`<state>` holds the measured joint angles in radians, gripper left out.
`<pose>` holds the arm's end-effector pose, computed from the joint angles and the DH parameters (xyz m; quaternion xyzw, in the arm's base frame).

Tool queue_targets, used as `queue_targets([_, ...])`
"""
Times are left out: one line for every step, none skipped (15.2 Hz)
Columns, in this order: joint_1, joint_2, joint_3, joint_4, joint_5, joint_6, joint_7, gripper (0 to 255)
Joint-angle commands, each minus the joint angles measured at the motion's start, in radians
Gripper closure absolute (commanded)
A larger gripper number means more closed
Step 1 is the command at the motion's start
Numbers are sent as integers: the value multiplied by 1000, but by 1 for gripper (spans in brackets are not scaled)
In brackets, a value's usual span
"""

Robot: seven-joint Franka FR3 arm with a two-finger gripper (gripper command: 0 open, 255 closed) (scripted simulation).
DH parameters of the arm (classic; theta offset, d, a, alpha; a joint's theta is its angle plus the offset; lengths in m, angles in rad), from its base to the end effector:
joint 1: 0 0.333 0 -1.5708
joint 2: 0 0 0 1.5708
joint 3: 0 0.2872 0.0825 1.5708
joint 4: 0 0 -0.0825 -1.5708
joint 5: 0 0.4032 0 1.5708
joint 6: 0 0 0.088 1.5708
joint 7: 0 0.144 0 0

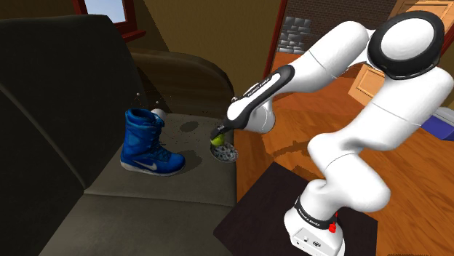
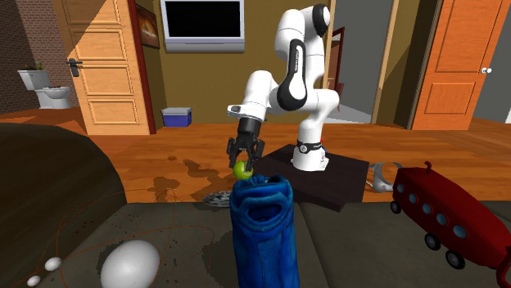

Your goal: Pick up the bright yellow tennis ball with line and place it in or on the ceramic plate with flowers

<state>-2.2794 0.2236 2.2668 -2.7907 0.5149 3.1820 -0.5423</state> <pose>0.4431 -0.0279 0.2227 -0.9625 0.0117 -0.2621 0.0692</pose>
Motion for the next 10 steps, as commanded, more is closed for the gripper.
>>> queue_targets([-40, 27, -44, 4, -31, -32, -53, 255])
queue_targets([-67, 39, -55, 6, -47, -49, -74, 255])
queue_targets([-92, 50, -69, 11, -62, -68, -95, 255])
queue_targets([-114, 60, -84, 17, -77, -86, -116, 255])
queue_targets([-133, 69, -102, 25, -91, -106, -138, 255])
queue_targets([-75, 65, -155, 25, -66, -89, -162, 255])
queue_targets([-13, 62, -213, 26, -45, -73, -185, 255])
queue_targets([51, 63, -275, 27, -28, -55, -204, 255])
queue_targets([118, 65, -339, 28, -14, -37, -222, 255])
queue_targets([184, 69, -404, 29, -5, -19, -236, 255])
